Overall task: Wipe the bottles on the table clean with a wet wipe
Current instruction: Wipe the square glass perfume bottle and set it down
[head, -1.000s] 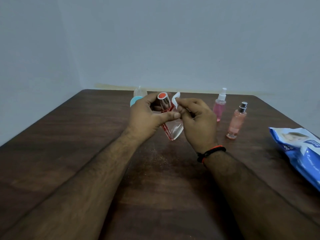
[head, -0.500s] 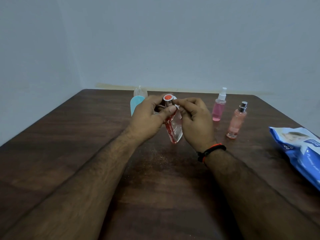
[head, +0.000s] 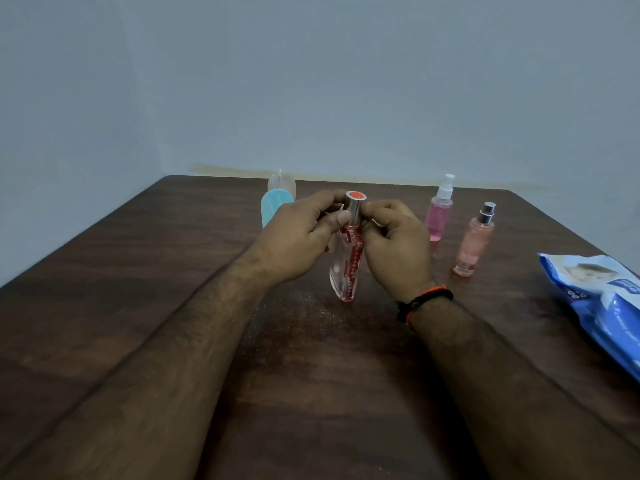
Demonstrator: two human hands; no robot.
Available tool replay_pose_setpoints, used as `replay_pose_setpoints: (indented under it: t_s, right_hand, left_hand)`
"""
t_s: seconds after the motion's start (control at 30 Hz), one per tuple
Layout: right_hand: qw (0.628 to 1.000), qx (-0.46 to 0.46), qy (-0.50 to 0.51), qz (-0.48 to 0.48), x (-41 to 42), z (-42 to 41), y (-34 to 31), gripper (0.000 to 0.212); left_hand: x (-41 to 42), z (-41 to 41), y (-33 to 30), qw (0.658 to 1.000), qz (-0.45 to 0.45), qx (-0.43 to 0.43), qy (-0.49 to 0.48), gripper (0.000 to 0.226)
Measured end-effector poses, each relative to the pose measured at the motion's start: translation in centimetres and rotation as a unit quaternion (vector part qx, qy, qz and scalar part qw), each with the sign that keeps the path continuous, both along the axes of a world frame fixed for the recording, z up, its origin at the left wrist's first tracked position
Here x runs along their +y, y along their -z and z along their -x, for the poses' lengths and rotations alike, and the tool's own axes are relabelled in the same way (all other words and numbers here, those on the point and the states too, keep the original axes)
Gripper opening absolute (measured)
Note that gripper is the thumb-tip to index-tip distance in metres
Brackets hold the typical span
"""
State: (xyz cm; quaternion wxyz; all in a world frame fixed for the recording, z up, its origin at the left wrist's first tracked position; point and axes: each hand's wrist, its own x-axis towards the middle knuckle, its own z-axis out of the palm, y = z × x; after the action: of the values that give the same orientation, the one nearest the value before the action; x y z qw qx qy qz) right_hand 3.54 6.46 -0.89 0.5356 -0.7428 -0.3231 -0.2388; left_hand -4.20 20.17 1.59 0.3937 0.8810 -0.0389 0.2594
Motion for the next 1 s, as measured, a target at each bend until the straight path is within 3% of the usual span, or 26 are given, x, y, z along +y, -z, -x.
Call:
replay_pose_setpoints:
  t_s: [0.3, 0.53, 0.83, 1.0]
  right_hand:
    - [0.999, 0.042, 0.001, -0.023, -0.4, 0.1, -0.5, 0.023]
    - [0.997, 0.065, -0.021, -0.032, -0.8, 0.0, -1.0, 0.023]
    - [0.992, -0.112, 0.049, 0.016, -0.4, -0.2, -0.4, 0.019]
    - [0.988, -0.144, 0.062, 0.015, -0.3, 0.0, 0.0, 0.018]
  left_hand:
    - [0.1, 0.2, 0.0, 0.999, -0.001, 0.048, 0.025, 0.029]
    - [0.0, 0.2, 0.0, 0.999, -0.034, -0.015, -0.025, 0.025]
    - [-0.5, -0.3, 0.3, 0.992, -0.025, -0.075, -0.094, 0.025]
    - [-0.6, -0.7, 0.9, 0.987, -0.016, -0.088, -0.135, 0.028]
